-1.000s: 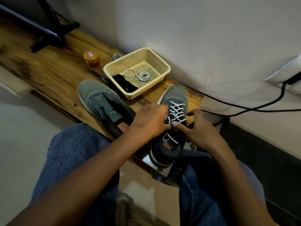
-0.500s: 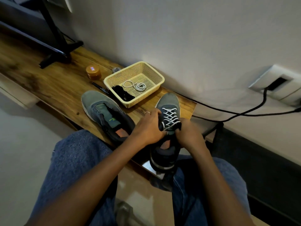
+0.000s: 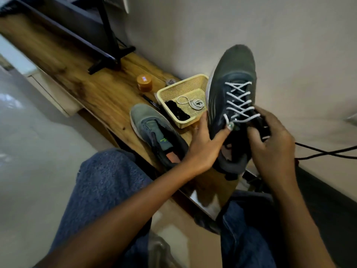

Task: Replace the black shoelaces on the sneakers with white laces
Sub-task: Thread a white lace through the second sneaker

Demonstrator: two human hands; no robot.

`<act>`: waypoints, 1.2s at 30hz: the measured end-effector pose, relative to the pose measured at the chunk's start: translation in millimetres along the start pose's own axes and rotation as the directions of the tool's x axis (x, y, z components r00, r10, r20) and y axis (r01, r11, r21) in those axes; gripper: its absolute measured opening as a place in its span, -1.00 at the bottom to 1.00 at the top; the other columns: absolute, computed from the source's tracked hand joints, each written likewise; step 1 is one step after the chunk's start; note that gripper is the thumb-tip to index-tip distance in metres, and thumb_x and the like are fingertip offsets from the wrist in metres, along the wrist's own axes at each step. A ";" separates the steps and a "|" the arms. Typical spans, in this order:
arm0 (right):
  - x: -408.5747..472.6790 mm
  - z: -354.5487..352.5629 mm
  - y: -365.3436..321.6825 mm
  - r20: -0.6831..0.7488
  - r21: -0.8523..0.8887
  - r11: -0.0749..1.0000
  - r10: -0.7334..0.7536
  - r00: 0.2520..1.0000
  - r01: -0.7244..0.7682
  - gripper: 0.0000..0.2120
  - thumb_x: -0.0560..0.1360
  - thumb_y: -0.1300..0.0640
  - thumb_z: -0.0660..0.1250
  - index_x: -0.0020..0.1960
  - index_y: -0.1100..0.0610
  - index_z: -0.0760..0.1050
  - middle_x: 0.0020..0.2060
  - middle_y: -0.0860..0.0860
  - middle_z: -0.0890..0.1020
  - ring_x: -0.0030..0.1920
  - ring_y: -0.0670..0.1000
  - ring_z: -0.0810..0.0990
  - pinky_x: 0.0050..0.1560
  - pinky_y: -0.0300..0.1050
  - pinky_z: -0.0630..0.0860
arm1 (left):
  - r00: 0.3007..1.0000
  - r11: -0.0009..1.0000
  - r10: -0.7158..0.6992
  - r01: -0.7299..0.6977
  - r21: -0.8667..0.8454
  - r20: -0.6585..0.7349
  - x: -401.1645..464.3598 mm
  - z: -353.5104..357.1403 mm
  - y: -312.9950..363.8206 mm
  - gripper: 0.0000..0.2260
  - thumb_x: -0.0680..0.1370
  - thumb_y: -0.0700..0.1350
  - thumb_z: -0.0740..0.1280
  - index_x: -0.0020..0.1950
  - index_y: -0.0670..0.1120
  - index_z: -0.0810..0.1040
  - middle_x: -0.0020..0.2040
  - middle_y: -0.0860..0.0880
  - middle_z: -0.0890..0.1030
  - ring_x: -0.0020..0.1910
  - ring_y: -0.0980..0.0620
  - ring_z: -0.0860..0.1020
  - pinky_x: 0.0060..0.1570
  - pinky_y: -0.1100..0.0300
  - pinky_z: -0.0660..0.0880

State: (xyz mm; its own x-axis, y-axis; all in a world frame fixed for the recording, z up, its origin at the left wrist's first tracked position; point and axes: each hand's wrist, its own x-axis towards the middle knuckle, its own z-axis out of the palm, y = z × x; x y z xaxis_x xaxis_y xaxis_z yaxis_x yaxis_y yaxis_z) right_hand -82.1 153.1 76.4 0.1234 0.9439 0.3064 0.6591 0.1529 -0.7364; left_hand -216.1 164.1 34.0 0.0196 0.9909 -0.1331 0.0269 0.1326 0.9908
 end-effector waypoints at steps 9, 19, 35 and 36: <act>-0.1 53.1 -20.8 0.233 0.184 0.977 0.063 0.970 -0.108 -0.83 0.60 -0.05 0.21 0.07 0.00 0.51 -0.11 -0.12 0.60 -0.11 -0.06 0.59 -0.14 -0.14 0.49 | 0.862 0.994 0.077 -0.103 -0.025 -0.500 6.8 -94.7 40.1 -0.68 0.63 -0.03 0.22 0.32 -0.16 0.46 0.04 0.05 0.55 0.05 0.13 0.53 -0.13 0.49 0.40; -19.8 108.1 -25.5 0.529 -0.415 0.901 0.128 0.839 0.124 -0.68 0.52 0.00 0.33 0.20 0.14 0.52 0.06 0.12 0.60 0.03 0.14 0.58 -0.04 0.03 0.55 | 0.758 0.968 -0.009 0.171 0.185 -0.652 10.7 -178.0 24.1 -0.61 0.66 0.02 0.08 0.29 -0.21 0.49 0.15 -0.10 0.52 0.19 -0.07 0.48 -0.08 0.28 0.29; -26.5 10.1 11.0 0.660 -0.631 0.769 0.602 0.450 -0.105 -0.61 0.37 0.06 0.49 0.06 0.06 0.35 -0.05 0.01 0.51 -0.21 -0.07 0.55 -0.39 -0.24 0.48 | 0.872 0.739 -0.233 0.446 0.504 -0.430 8.5 -193.0 -4.6 -0.53 0.66 0.04 0.04 0.28 -0.32 0.48 0.29 -0.37 0.47 0.27 -0.27 0.44 0.18 0.00 0.36; -27.1 4.8 15.1 0.654 -0.622 0.763 0.630 0.419 -0.177 -0.59 0.38 0.09 0.48 0.10 0.08 0.33 -0.04 0.03 0.51 -0.24 -0.06 0.57 -0.43 -0.26 0.51 | 0.883 0.730 -0.254 0.443 0.520 -0.396 7.8 -191.0 -6.8 -0.53 0.66 0.04 0.05 0.30 -0.29 0.48 0.30 -0.36 0.47 0.29 -0.25 0.44 0.20 0.00 0.36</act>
State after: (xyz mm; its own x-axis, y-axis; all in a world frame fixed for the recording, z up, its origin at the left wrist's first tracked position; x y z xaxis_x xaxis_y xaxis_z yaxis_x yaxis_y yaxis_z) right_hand -79.1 131.2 54.0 -0.0179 0.6829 -0.7302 0.9424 -0.2325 -0.2406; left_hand -407.0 175.3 30.8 -0.3853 0.8500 -0.3593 0.5485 0.5240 0.6516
